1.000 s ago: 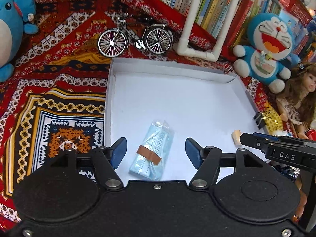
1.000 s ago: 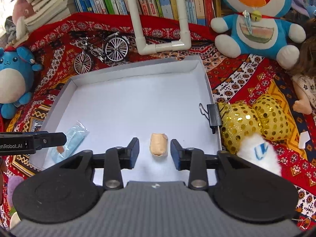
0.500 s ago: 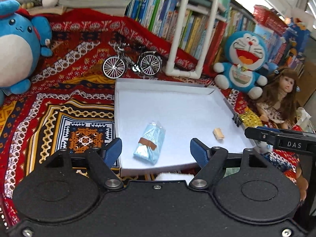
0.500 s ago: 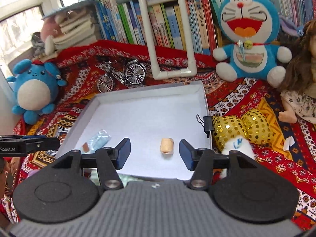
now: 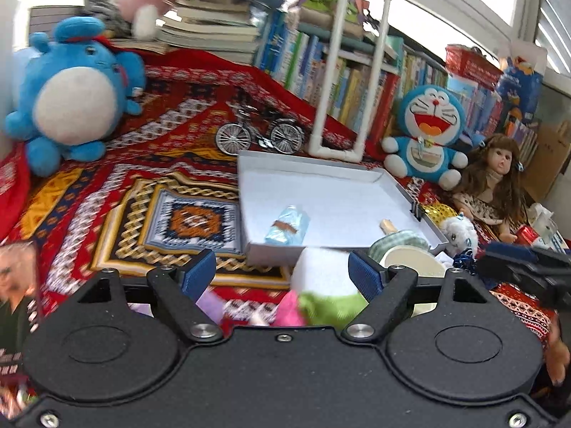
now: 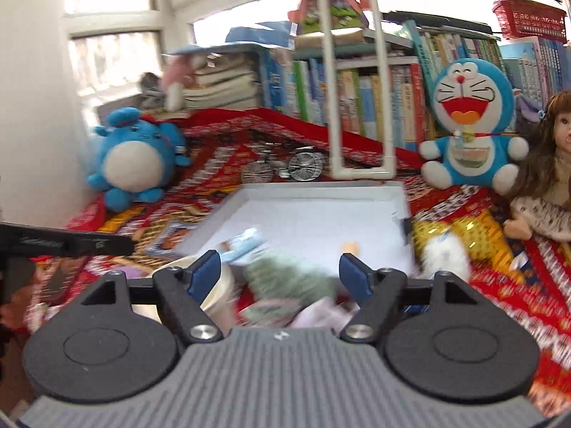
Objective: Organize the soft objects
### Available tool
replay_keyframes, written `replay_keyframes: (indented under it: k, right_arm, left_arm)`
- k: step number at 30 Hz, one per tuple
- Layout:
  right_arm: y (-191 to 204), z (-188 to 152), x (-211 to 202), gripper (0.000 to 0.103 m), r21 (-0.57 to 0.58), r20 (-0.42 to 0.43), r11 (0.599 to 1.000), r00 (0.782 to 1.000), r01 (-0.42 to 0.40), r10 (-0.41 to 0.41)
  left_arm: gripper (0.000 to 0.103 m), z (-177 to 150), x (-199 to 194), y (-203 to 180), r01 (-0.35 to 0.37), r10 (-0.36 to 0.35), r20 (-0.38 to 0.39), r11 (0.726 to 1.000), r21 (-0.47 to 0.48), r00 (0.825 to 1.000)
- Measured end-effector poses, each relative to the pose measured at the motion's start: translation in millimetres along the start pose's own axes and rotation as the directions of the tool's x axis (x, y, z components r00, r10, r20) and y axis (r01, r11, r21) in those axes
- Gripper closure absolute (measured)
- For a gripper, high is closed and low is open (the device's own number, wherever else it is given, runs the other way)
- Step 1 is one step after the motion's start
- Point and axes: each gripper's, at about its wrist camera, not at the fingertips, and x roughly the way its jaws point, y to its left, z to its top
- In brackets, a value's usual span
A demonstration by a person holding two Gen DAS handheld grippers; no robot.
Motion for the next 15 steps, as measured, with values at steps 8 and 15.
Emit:
replay_keyframes:
  k: [8, 15]
  right_arm:
    - [39.2, -35.8, -22.5, 0.014, 0.0, -0.021, 0.974, 0.974, -0.226, 0.226]
    - [75.6, -61.7, 5.6, 0.014, 0.016, -0.068, 0.975, 0.973, -0.221, 0.221]
  left_arm:
    - [0.017, -40.3, -21.3, 19.1, -0.159, 0.158, 0.064, 0.987, 0.007, 0.985]
    - [0.016, -62.4, 2.1, 31.0, -0.204, 0.204, 0.017, 0.979, 0.0, 0.979]
